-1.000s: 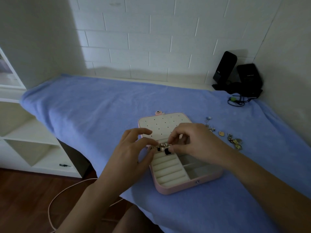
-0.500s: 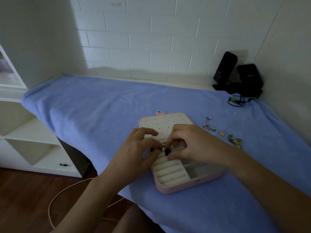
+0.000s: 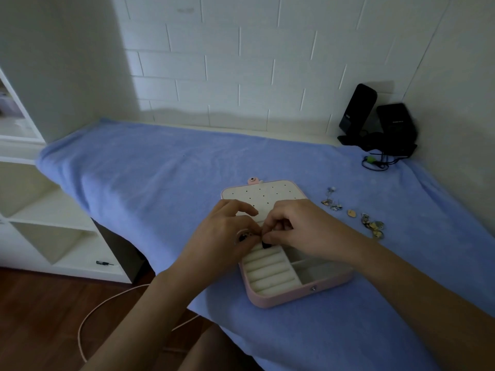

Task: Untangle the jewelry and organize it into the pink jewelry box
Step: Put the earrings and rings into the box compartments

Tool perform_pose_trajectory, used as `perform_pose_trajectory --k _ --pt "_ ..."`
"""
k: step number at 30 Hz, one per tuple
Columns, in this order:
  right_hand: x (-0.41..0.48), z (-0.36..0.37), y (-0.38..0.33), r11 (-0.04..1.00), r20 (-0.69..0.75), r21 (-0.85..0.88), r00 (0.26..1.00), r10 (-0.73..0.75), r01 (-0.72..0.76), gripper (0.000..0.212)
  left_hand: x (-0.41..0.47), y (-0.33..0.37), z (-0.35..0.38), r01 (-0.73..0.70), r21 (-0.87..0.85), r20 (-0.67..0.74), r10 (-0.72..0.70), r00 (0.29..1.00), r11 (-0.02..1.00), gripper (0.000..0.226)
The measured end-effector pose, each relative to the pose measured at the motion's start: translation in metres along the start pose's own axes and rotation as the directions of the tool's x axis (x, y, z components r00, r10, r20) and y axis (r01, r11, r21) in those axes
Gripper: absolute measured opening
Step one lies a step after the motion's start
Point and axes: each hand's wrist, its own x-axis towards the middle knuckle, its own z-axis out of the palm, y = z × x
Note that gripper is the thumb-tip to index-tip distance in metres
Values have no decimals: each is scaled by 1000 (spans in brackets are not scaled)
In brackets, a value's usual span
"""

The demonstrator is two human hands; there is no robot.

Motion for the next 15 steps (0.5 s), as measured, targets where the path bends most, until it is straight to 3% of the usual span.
perform_pose_trajectory --k 3,8,15 --pt "0 -1 0 997 12 52 999 51 -51 9 0 -1 0 9 -7 5 -9 1000 1000 11" --pt "-1 -8 -2 979 81 151 989 123 -135 9 -1 3 -2 -4 -21 -1 4 1000 1000 36" --pt "5 5 -22 968 106 189 983 149 -167 11 -20 -18 -22 175 -128 -65 -185 981 976 11"
